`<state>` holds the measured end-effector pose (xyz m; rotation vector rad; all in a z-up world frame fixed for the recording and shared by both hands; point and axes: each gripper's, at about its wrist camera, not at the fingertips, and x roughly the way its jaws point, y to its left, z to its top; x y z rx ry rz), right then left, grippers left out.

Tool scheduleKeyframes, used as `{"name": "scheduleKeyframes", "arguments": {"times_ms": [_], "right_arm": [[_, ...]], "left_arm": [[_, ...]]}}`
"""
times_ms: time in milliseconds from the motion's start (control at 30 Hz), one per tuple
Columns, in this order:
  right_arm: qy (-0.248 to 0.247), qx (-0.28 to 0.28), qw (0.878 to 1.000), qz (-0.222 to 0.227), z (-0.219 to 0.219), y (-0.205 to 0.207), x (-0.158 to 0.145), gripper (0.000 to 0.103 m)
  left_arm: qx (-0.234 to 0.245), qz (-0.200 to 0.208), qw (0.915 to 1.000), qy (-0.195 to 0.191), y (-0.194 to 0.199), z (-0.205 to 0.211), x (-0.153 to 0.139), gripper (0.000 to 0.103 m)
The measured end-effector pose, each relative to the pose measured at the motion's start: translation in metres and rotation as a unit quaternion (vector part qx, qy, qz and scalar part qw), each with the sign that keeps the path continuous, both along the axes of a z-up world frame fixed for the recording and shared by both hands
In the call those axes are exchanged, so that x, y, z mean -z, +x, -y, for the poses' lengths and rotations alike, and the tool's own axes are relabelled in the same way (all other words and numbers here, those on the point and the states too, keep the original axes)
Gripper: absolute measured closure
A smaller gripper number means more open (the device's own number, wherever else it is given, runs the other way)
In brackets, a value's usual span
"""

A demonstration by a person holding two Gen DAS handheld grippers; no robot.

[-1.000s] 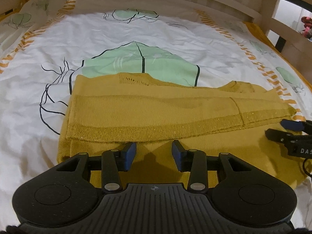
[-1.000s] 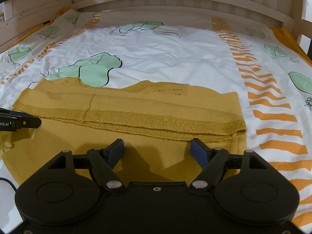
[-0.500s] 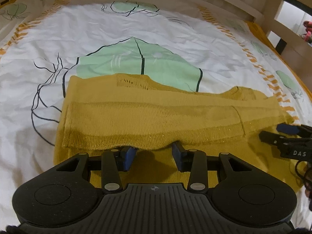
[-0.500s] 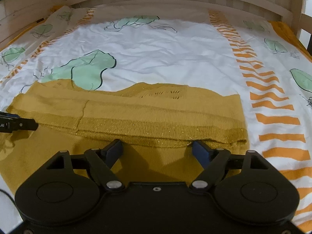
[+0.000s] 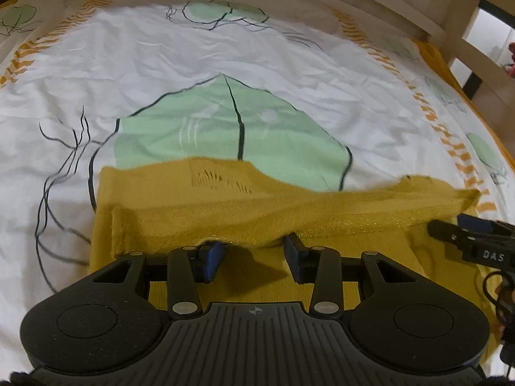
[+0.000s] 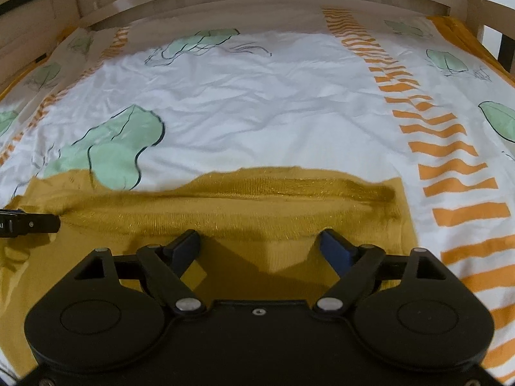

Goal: Fold small clothes

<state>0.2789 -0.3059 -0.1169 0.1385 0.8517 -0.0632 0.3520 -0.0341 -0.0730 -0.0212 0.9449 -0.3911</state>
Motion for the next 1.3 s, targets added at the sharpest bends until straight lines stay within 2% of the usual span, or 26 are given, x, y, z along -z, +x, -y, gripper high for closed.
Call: {"name": "scheduleKeyframes", "arguments": {"times_ms": [167,467,700,900,1033,1200,1300], "right_arm": [[0.007,0.012,1.0,0.002,0.007,0.012,0.004,0.016],[-0.009,0.022,1.0,-0.002,0.006,0.03,0.005,0.013],[0.009,0.058,0.998,-0.015,0.02,0.052,0.005,0.014],[0.08,0.067,0.995,0.004,0.041,0.025,-0.01,0.014],[0.12,0.067,0.99,-0.012,0.059,-0.01,-0.015,0.014],[0.142,0.087,0.986,-0.025,0.079,-0.057,-0.017,0.012],[0.151,0.105,0.981,-0.057,0.087,-0.074,-0.011,0.007]], "left_arm": [[-0.014,0.013,0.9996,0.018,0.02,0.002,0.004,0.064],[-0.068,-0.006,0.9976,-0.003,0.05,-0.011,0.008,0.064],[-0.102,0.006,0.9947,0.011,0.059,-0.021,-0.009,0.064],[-0.095,0.001,0.9955,0.003,0.026,-0.033,-0.029,0.063],[-0.076,-0.006,0.9969,0.018,-0.012,-0.036,-0.033,0.063],[-0.052,0.003,0.9983,0.028,-0.056,-0.037,-0.032,0.063],[-0.052,-0.006,0.998,0.036,-0.072,-0.039,-0.027,0.063]]}}
